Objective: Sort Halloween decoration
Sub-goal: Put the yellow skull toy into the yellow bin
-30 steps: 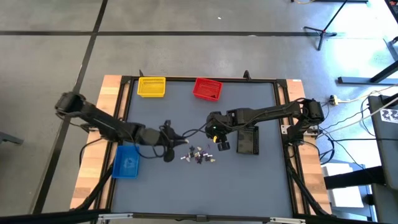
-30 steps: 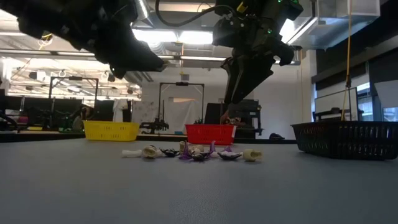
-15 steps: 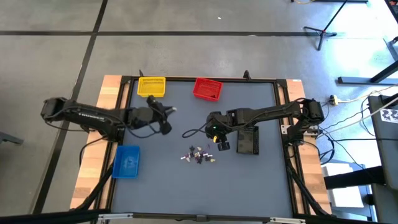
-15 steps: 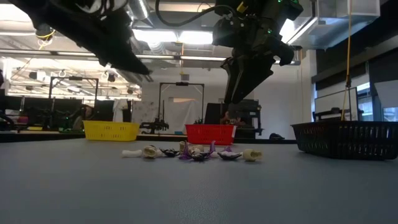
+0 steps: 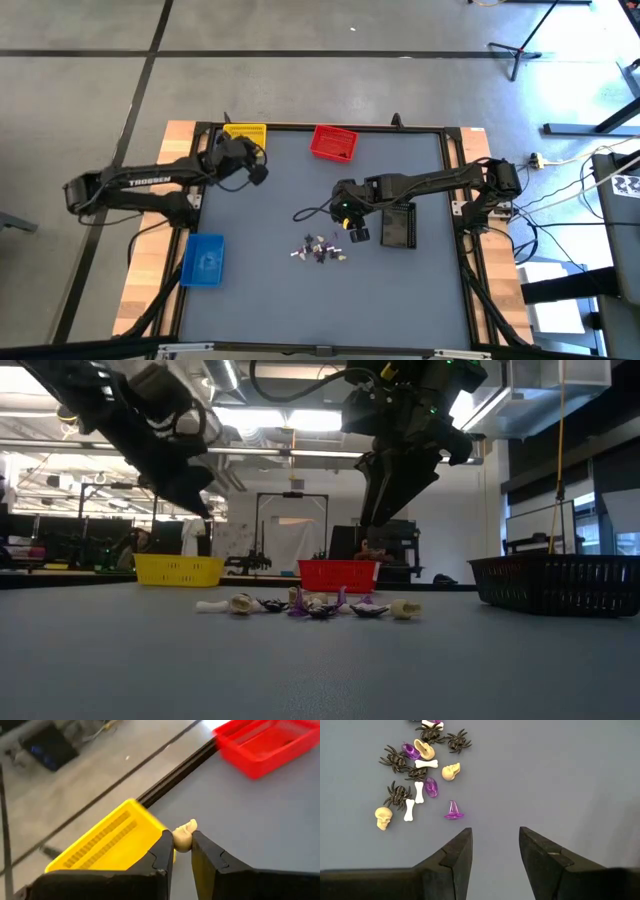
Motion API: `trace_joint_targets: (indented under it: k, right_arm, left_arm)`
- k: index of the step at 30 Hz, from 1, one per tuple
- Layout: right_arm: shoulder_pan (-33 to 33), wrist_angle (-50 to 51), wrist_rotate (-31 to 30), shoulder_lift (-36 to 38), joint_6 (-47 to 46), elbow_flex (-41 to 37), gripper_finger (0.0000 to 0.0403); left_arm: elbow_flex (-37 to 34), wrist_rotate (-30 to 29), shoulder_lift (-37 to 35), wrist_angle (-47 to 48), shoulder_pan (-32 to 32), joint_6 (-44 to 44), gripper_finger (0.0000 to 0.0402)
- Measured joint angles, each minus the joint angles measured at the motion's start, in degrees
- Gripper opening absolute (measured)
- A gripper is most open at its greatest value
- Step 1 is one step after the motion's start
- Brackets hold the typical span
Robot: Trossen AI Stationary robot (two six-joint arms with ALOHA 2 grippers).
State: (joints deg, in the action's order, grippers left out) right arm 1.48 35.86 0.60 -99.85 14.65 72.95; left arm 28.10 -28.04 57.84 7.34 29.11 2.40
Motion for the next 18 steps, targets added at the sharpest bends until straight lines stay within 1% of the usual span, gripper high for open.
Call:
trace_joint_targets:
  k: [5,9,13,18]
  right_arm:
    - [0.0,-0.2,0.0,0.0,0.0,0.0,0.0161]
    - [0.0,-0.9,0.0,0.0,0.0,0.0,0.0161]
    - [0.0,-2.1,0.0,0.0,0.0,0.0,0.0161]
    - [0.0,-2.0,0.0,0.0,0.0,0.0,0.0161]
  left_arm:
    - [0.0,2.1,0.0,0.0,7.2,0.0,0.0037]
    - [0.0,2.6,0.0,0.0,11.5,0.0,0.0037]
    - [0.0,2.8,0.0,0.1,14.1,0.1,0.0037]
    - [0.0,4.9,0.0,1.6,15.9,0.2,0.0037]
